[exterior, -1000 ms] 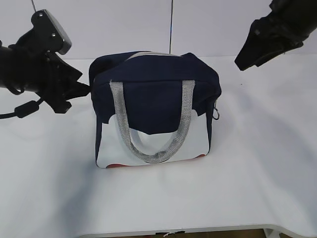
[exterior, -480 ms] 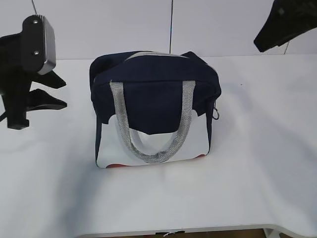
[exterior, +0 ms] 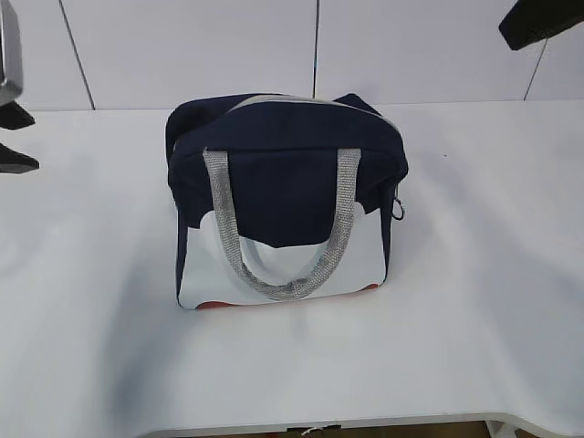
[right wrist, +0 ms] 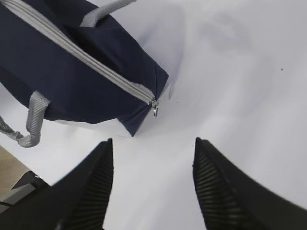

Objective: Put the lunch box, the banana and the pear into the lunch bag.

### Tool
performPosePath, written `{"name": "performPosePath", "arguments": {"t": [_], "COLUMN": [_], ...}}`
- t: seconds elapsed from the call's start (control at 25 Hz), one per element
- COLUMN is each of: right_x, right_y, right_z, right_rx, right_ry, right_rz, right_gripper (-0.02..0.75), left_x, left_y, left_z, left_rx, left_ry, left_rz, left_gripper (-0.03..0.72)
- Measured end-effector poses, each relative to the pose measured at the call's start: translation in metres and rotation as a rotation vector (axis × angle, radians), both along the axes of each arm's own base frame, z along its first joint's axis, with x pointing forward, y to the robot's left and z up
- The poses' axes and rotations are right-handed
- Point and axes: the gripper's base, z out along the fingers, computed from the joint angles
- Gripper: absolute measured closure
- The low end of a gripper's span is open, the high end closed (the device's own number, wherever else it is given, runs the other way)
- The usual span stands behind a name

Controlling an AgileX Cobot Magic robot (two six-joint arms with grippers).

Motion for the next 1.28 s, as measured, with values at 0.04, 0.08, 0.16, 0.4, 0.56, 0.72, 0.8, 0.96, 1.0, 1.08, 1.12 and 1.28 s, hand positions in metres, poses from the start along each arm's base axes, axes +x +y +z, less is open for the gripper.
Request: {"name": "performPosePath", "arguments": {"t": [0.04,0.08,0.16,0.4,0.56,0.72,0.8,0.96,1.0,1.08,1.12,1.28], "right_x": [-0.002,-0.006,-0.012,-0.033,-0.047,-0.065,-0.077,-0.098,-0.102,-0.115,-0.120,-0.145], "right_y": [0.000,-0.001,-0.001,-0.003,0.002,0.017,0.024,0.026,0.025,0.019,0.016,0.003], "right_z": [0.002,0.006,0.011,0.029,0.038,0.046,0.050,0.060,0.062,0.069,0.072,0.085], "right_rx": [0.001,0.003,0.003,0.018,0.019,-0.021,-0.056,-0.129,-0.146,-0.164,-0.168,-0.152], "right_ry": [-0.007,-0.021,-0.035,-0.093,-0.125,-0.173,-0.200,-0.258,-0.275,-0.317,-0.334,-0.404], "right_rz": [0.000,-0.001,-0.001,-0.015,0.010,0.083,0.117,0.102,0.090,0.069,0.062,0.036], "right_gripper": [0.295,0.295,0.295,0.295,0.295,0.295,0.295,0.295,0.295,0.295,0.295,0.295], "left_x": [-0.003,-0.006,-0.012,-0.033,-0.049,-0.064,-0.071,-0.085,-0.088,-0.094,-0.098,-0.110], "left_y": [0.001,0.002,0.003,0.009,0.013,0.016,0.018,0.021,0.022,0.023,0.024,0.027], "left_z": [0.004,0.008,0.015,0.039,0.053,0.061,0.065,0.072,0.072,0.072,0.072,0.076], "left_rx": [-0.017,-0.030,-0.059,-0.186,-0.266,-0.332,-0.376,-0.483,-0.507,-0.541,-0.555,-0.615], "left_ry": [-0.008,-0.017,-0.024,-0.071,-0.091,-0.075,-0.067,-0.037,-0.018,0.018,0.038,0.057], "left_rz": [0.020,0.032,0.058,0.154,0.208,0.260,0.292,0.379,0.404,0.446,0.465,0.512], "left_gripper": [0.358,0.358,0.358,0.358,0.358,0.358,0.358,0.358,0.358,0.358,0.358,0.358]}}
